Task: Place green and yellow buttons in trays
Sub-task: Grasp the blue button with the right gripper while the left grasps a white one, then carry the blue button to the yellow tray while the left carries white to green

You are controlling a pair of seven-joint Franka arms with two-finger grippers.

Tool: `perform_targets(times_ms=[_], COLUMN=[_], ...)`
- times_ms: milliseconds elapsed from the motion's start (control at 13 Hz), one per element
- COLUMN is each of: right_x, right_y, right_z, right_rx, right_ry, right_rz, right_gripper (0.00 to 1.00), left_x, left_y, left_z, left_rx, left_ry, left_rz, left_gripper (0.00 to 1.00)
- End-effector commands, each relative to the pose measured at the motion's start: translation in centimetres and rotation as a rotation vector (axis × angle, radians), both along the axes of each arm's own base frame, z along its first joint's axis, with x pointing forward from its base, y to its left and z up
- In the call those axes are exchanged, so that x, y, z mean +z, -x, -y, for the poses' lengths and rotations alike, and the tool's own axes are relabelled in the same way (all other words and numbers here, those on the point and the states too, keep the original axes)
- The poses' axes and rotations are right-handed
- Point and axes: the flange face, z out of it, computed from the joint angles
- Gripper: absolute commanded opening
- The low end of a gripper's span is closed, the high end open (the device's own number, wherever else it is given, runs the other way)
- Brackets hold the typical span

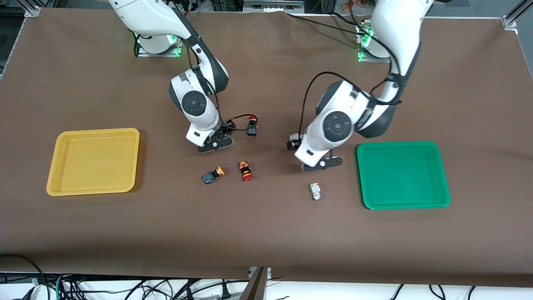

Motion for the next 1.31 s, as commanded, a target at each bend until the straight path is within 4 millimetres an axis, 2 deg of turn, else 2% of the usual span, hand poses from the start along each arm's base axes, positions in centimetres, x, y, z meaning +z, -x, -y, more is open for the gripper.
perform_targets(times_ms=[0,77,231,385,462,615,692,846,1000,1231], right_x=[0.0,0.1,0.2,0.6,0.9,2.9,4.4,6.9,8.2,9.3], right_y=[0.8,0.9,0.9,0.7,0.6,-0.9,-2.3,-5.0,-7.3,-10.2], right_z=[-0.6,-0.8,-1.0,-1.1,-1.2,-0.5,1.0,4.0,8.1,16.1], right_rx=[-0.03,-0.026,-0.024,-0.024,-0.026,-0.029,-0.052,-0.11,-0.166,-0.199], right_ry=[-0.017,-0.017,-0.017,-0.022,-0.025,-0.035,-0.018,0.02,0.043,0.087], right_rz=[0.004,0.001,0.001,0.008,0.013,0.034,0.035,0.021,0.042,0.074], right_gripper=[0.63,0.36,0.0,0.0,0.0,0.0,0.0,0.0,0.0,0.0], left_x=[-2.1,-2.9,-4.5,-5.8,-6.2,-6.9,-7.6,-9.3,-9.8,-10.0], left_y=[1.6,2.3,3.5,3.2,3.5,4.9,5.7,6.8,6.6,5.4], left_z=[1.0,1.2,1.5,0.0,0.1,1.7,2.3,2.1,1.7,0.1], left_rx=[-0.176,-0.258,-0.499,-0.583,-0.597,-0.652,-0.688,-0.702,-0.728,-0.754], left_ry=[0.027,0.027,0.075,0.095,0.096,0.072,0.049,0.051,0.059,0.069], left_rz=[0.002,-0.001,-0.001,-0.011,-0.017,0.017,0.054,0.081,0.089,0.09], left_gripper=[1.0,1.0,1.0,1.0,1.0,1.0,1.0,1.0,1.0,1.0])
